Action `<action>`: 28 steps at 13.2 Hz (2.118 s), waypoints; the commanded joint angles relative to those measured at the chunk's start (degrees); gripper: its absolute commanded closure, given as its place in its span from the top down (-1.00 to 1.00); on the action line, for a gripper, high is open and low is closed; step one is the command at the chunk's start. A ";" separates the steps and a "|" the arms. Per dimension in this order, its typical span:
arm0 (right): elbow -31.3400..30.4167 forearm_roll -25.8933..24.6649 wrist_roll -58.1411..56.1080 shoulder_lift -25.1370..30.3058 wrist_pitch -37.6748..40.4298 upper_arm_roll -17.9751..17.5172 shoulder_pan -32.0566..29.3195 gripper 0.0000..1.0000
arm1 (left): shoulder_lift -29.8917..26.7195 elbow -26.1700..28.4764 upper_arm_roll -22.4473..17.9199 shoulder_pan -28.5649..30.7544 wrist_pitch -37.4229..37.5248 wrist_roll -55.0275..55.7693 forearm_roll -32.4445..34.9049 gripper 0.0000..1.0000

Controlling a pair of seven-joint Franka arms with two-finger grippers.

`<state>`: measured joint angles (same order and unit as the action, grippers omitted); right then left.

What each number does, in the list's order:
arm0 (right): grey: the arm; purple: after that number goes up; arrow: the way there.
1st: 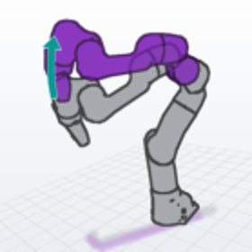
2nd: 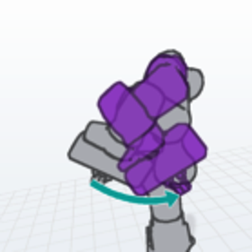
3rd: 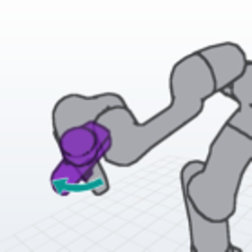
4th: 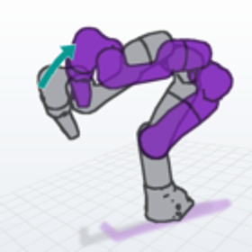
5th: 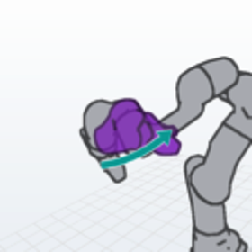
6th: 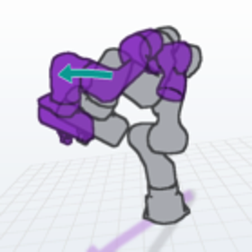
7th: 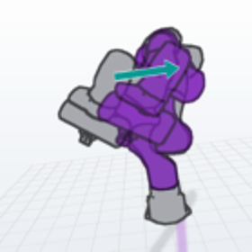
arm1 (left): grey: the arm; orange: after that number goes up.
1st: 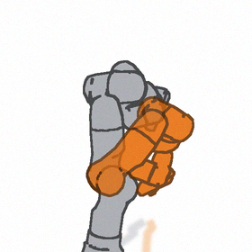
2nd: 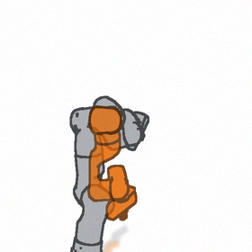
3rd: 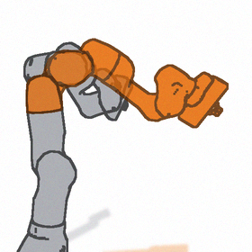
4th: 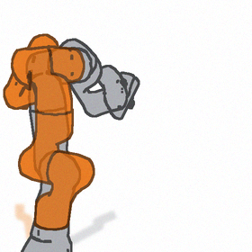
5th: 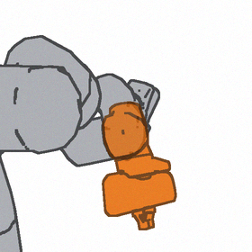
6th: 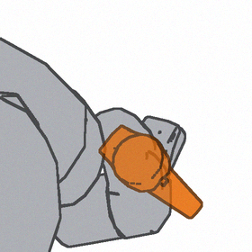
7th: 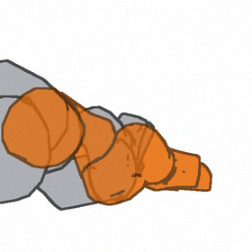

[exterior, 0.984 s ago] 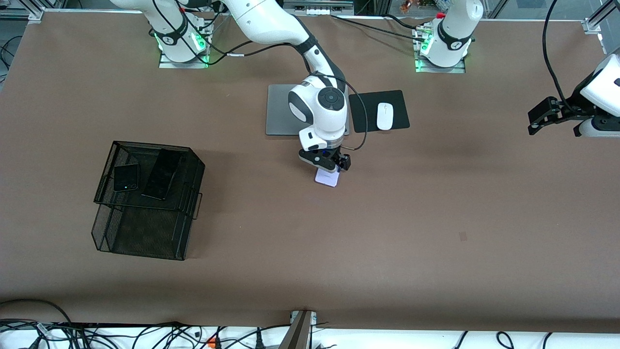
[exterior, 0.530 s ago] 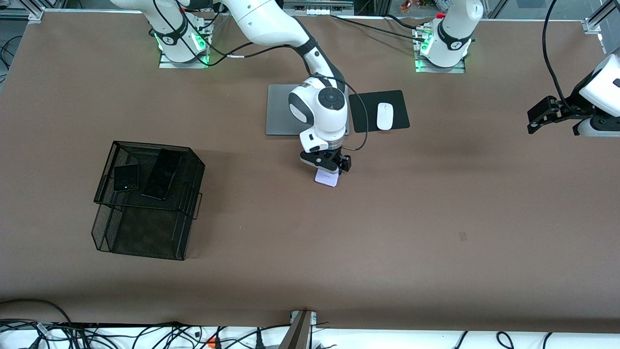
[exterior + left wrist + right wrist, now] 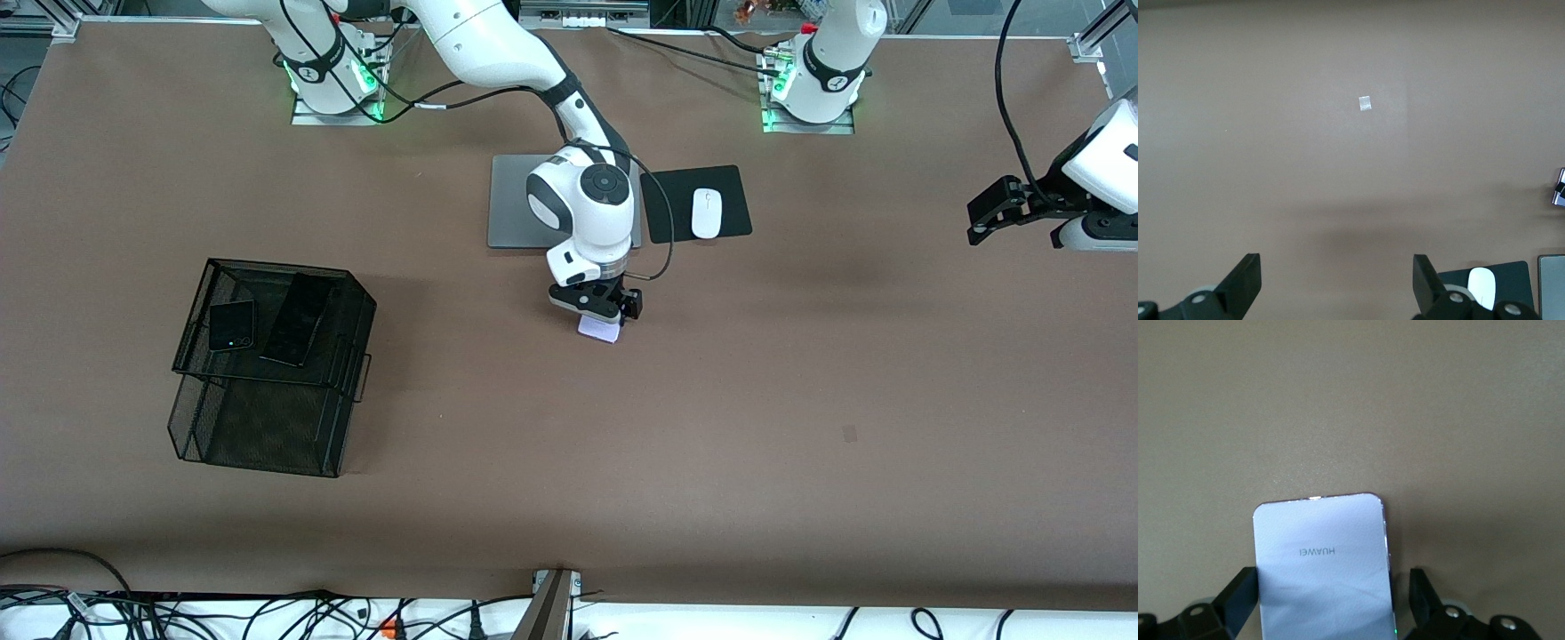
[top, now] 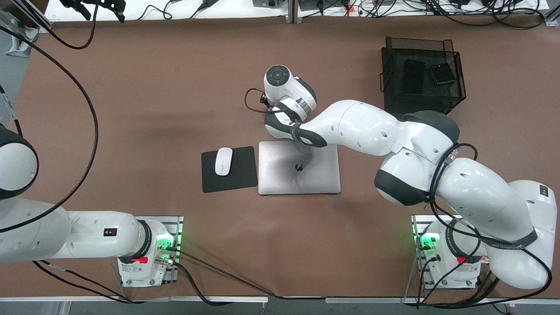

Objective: Place phones with both arms
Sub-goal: 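Lower the right gripper onto the white phone and grasp it, then carry the white phone into the basket and release it with the right gripper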

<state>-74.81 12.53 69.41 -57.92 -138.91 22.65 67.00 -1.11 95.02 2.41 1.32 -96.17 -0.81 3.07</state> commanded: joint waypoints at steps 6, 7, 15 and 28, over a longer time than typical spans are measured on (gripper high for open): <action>1.42 -0.93 -1.82 -1.41 -0.22 0.12 -0.11 -0.02 | 0.14 -0.71 -0.04 0.09 0.98 -1.48 -1.13 1.00; 1.42 -0.93 -2.34 -0.89 0.22 0.29 -0.11 -0.30 | 0.14 -0.71 -0.04 0.09 0.98 -1.48 -1.13 1.00; 1.51 0.04 -28.22 16.14 25.85 5.57 -8.52 -0.38 | 0.14 -0.71 -0.04 0.00 1.07 -1.39 -1.13 1.00; 2.13 10.65 -93.57 12.93 24.39 5.83 -47.21 -0.38 | 0.14 -0.80 -0.04 -0.17 1.07 -1.30 -1.05 1.00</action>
<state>-72.60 19.41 -21.19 -42.17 -113.08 29.35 21.15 -1.11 95.01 2.48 1.11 -95.94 -0.91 3.06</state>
